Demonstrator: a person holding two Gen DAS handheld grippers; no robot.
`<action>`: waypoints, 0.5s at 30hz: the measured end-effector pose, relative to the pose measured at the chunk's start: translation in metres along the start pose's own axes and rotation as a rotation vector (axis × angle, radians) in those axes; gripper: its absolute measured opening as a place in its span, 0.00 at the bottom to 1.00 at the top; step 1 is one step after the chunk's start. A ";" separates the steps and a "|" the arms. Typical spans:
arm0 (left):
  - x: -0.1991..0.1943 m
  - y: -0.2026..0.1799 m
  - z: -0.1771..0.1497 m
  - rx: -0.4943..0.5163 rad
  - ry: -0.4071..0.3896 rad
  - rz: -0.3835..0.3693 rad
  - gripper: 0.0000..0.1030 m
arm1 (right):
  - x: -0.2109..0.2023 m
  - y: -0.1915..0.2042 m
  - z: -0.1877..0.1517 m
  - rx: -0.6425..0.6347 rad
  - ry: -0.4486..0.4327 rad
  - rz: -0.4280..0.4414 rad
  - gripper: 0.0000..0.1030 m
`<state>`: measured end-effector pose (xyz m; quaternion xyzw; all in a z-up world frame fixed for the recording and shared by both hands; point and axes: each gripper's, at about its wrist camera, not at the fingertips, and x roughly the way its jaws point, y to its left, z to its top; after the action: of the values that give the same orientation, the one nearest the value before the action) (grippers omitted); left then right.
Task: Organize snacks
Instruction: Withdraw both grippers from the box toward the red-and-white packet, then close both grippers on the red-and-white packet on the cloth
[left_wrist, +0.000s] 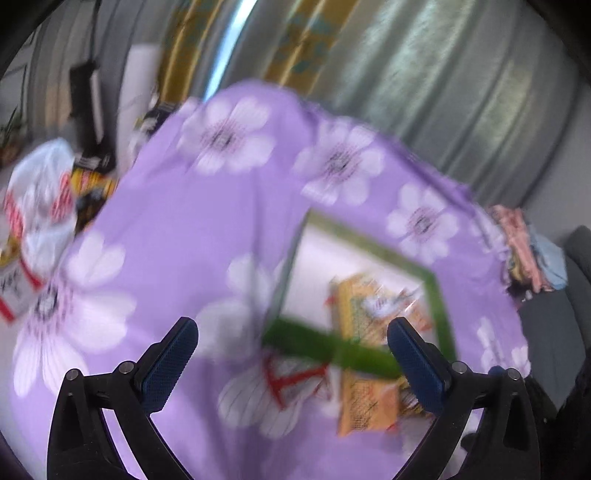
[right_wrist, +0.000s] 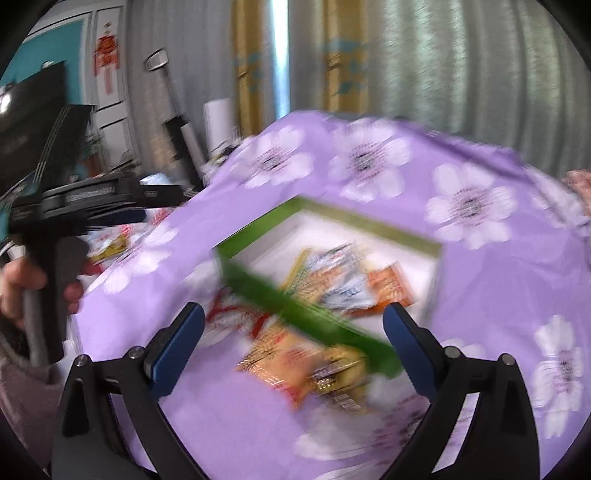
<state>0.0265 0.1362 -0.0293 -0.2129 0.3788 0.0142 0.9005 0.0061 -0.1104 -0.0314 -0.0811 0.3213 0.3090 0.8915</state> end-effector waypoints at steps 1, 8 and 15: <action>0.002 0.002 -0.004 -0.006 0.019 -0.002 0.99 | 0.007 0.007 -0.004 -0.009 0.021 0.029 0.95; 0.024 0.008 -0.030 0.010 0.135 -0.017 0.99 | 0.057 0.046 -0.016 -0.088 0.136 0.133 0.85; 0.040 0.019 -0.033 0.022 0.185 -0.003 0.99 | 0.099 0.053 -0.012 -0.111 0.219 0.131 0.75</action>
<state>0.0298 0.1354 -0.0845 -0.2038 0.4604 -0.0110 0.8639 0.0274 -0.0231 -0.0993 -0.1423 0.4036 0.3733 0.8231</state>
